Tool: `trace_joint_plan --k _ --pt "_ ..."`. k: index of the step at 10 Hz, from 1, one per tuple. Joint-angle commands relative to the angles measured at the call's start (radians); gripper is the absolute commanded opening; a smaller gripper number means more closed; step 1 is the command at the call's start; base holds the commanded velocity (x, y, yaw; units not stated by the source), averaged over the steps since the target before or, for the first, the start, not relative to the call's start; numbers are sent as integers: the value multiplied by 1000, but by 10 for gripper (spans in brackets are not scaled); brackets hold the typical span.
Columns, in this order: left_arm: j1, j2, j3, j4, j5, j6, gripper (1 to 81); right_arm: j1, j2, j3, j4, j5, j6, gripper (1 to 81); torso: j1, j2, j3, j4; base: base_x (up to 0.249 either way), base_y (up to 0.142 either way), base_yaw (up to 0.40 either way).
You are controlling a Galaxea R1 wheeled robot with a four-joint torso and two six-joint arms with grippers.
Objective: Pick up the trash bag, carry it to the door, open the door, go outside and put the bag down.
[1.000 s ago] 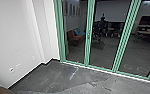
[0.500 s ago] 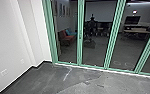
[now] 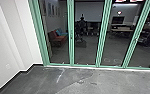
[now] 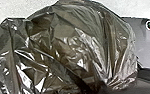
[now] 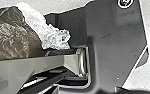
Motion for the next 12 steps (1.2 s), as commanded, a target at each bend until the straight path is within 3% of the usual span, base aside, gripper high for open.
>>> trace_joint_plan --k 1,12 --pt "-57 -2 -5 10 58 9 10 39 3 4 -12 -52 -5 811 0 0 0 0 0 0 -267" --pt "-57 0 -5 14 58 9 10 35 8 2 -18 -52 -5 811 0 0 0 0 0 0 -278"
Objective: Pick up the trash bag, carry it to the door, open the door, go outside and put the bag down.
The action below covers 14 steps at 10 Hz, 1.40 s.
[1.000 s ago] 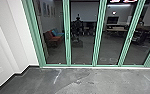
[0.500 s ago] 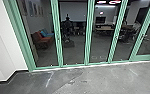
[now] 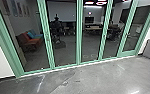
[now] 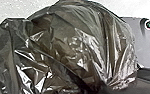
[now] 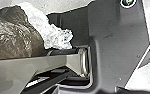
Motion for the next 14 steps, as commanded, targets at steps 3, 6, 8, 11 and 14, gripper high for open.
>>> trace_joint_plan --k 3,6,8,11,14 --pt "-57 -1 -5 9 60 9 10 40 -1 -2 -12 -52 -5 811 0 0 0 0 0 0 -289" --pt "-58 -1 -5 14 59 9 10 39 1 -7 -12 -52 -5 811 0 0 0 0 0 0 -292" --pt "-58 -1 -5 14 60 9 10 39 1 -7 -13 -52 -5 811 0 0 0 0 0 0 -297" --pt "-58 -1 -5 16 61 9 10 39 3 -8 -13 -52 -5 811 0 0 0 0 0 0 -301" --pt "-58 -1 -5 16 59 9 10 40 3 -8 -12 -52 -5 811 0 0 0 0 0 0 -308"
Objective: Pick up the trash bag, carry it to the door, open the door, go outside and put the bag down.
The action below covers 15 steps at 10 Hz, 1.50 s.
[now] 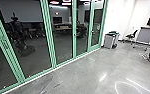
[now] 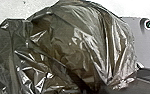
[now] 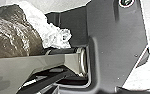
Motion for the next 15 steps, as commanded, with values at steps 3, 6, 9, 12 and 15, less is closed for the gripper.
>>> trace_joint_plan --k 3,6,9,12,15 --pt "-56 -1 -5 9 58 9 10 44 1 3 -10 -52 -5 811 0 0 0 0 0 0 -271" --pt "-56 -1 -5 9 59 9 10 41 1 5 -10 -52 -5 811 0 0 0 0 0 0 -194" --pt "-56 -3 -5 8 59 9 10 41 1 5 -10 -52 -5 811 0 0 0 0 0 0 -130" --pt "-56 -4 -5 8 59 9 10 41 3 5 -10 -52 -6 811 0 0 0 0 0 0 -114" --pt "-56 -4 -5 8 59 9 10 41 3 5 -10 -52 -6 811 0 0 0 0 0 -25 0"
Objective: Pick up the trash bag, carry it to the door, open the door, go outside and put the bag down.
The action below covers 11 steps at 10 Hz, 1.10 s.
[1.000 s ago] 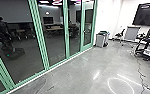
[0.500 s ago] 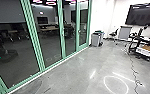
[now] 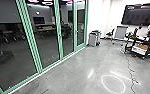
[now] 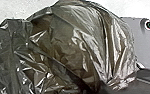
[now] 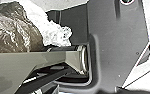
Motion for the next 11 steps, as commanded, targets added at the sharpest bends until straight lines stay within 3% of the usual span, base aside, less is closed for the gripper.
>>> trace_joint_plan --k 1,11 --pt "-54 -4 -3 7 57 9 10 43 -1 6 -9 -50 -6 811 0 0 0 0 0 0 0" --pt "-54 -2 -3 9 55 9 10 42 2 4 -12 -50 -6 811 -1 0 0 0 16 0 0"
